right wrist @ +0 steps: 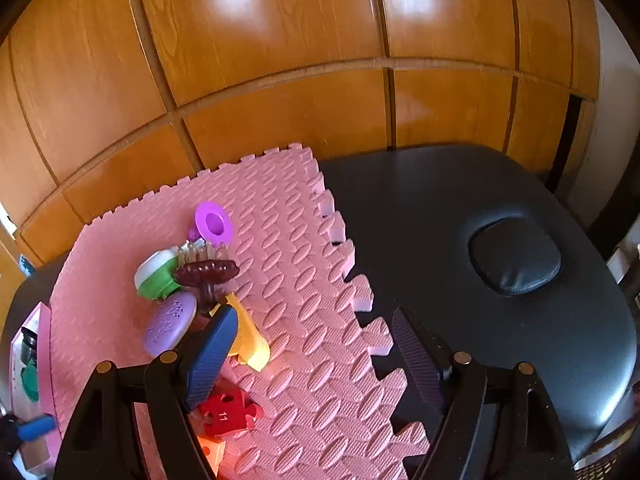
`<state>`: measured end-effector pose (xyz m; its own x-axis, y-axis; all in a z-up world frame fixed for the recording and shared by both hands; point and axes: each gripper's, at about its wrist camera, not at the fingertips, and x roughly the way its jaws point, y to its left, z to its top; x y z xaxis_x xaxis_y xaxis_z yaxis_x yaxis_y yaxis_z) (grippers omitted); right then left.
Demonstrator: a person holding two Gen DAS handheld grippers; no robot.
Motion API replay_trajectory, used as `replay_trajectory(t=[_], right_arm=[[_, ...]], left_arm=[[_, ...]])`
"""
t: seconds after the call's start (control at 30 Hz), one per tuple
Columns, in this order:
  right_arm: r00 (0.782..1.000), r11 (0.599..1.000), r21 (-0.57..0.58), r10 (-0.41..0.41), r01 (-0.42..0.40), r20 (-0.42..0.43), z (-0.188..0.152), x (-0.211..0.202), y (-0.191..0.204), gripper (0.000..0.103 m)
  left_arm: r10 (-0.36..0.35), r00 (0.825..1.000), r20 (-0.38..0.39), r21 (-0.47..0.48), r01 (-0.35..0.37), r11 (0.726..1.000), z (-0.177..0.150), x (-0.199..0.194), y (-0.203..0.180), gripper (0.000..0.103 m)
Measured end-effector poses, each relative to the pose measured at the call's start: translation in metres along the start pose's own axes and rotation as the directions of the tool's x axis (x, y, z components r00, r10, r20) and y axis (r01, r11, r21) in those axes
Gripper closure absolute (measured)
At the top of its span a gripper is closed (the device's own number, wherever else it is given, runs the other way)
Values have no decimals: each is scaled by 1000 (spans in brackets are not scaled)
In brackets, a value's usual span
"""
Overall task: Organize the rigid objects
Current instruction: 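Grasp the orange cube stack with the left tool, then place the orange cubes in the tray with the left tool while the right tool grasps the red puzzle piece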
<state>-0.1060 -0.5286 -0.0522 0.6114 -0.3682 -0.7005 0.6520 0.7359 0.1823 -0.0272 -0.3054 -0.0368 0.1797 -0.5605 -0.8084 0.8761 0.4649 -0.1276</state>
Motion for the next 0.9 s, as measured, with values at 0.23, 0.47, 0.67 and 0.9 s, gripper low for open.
replay_trajectory(t=[0.23,0.47,0.67,0.9], right_arm=[[1000,1000,-5,9,-9,-9,1,4,2,22],[1000,1000,-8,8,-8,-21,2,7,0,22],[996,998,-15,58,-60,-65,-1,14,4,22],[970,984,-92,133,-154,-203,-15,29,28,28]], left_arm=[[-46,996,-81,110,55,992,6,50,-55,38],[-17,996,-88,125,28,992,6,78,-66,60],[-11,998,-62,46,14,999,-2,66,-36,64],[57,997,-49,-31,-59,998,-23,46,3,64]])
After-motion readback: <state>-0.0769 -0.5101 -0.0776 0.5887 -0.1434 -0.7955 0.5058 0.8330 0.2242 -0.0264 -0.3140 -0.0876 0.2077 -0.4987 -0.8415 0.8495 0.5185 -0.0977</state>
